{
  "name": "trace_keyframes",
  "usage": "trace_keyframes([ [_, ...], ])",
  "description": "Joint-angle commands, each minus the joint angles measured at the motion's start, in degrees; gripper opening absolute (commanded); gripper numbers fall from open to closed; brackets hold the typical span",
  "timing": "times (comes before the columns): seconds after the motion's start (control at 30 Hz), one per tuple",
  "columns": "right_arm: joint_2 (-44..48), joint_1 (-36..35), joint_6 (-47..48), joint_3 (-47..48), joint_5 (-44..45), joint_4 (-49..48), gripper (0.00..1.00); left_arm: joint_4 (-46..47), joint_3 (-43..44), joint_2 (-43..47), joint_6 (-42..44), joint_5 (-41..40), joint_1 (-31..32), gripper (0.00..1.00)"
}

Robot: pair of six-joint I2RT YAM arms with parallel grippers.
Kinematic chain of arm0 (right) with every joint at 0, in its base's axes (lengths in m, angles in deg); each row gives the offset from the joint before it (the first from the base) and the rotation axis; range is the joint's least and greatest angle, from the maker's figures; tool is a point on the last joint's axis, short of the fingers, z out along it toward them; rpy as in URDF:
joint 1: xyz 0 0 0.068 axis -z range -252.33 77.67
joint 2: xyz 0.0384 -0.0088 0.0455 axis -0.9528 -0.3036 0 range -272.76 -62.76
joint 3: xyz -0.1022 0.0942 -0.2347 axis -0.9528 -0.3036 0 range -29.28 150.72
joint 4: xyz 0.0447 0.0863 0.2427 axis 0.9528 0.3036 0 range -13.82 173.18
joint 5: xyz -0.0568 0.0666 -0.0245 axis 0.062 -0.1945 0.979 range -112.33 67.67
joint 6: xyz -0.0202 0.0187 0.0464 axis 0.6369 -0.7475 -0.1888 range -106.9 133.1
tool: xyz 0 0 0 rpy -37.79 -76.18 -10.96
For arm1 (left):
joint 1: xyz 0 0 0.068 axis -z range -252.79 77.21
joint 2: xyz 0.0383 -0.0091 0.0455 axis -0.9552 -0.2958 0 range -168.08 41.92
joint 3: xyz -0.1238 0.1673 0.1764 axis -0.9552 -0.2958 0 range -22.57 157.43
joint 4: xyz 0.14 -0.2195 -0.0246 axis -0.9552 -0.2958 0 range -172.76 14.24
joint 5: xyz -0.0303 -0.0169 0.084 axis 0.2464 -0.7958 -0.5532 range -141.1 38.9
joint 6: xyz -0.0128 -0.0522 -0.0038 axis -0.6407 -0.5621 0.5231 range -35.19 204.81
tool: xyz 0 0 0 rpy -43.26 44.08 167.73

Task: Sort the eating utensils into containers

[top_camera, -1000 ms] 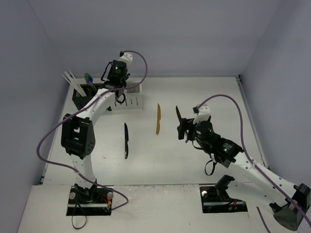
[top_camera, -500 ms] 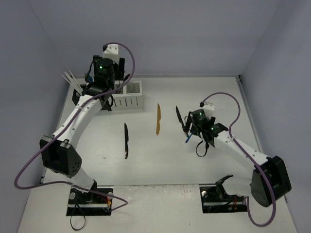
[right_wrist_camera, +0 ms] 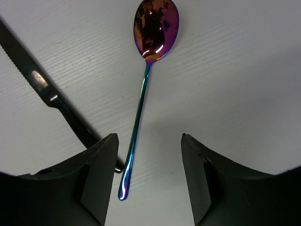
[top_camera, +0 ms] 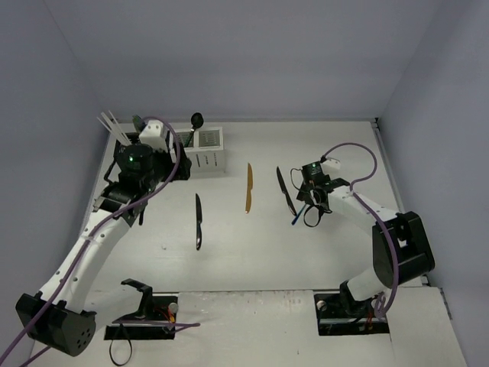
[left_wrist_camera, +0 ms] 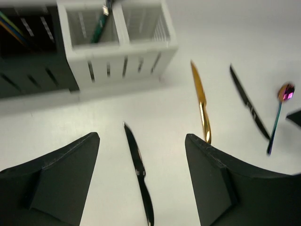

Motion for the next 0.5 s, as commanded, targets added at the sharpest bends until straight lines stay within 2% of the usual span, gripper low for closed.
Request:
trace_keyframes([
  [0.0, -3.80, 0.86, -1.05, 4.12, 1.30, -0.65, 0.52, -1.31, -4.92, 4.28, -3.26, 5.05, -0.02, 0.71],
  [0.1, -7.01, 1.19, -1.16, 5.80, 1.36, -1.03, 0.47, -2.13, -7.97, 6.11, -2.78, 5.75, -0.02, 0.71],
  [0.3, -11.49, 2.77, -0.64, 7.42, 0.95, -2.37, 0.43, -2.84, -9.14, 6.73, -2.42, 7.08, -0.08, 0.71],
  [0.47, -14.09, 3.90, -0.55, 6.87, 0.10, -3.77, 0.35, -3.02, -9.37, 6.69, -2.48, 7.63, -0.11, 0.71],
])
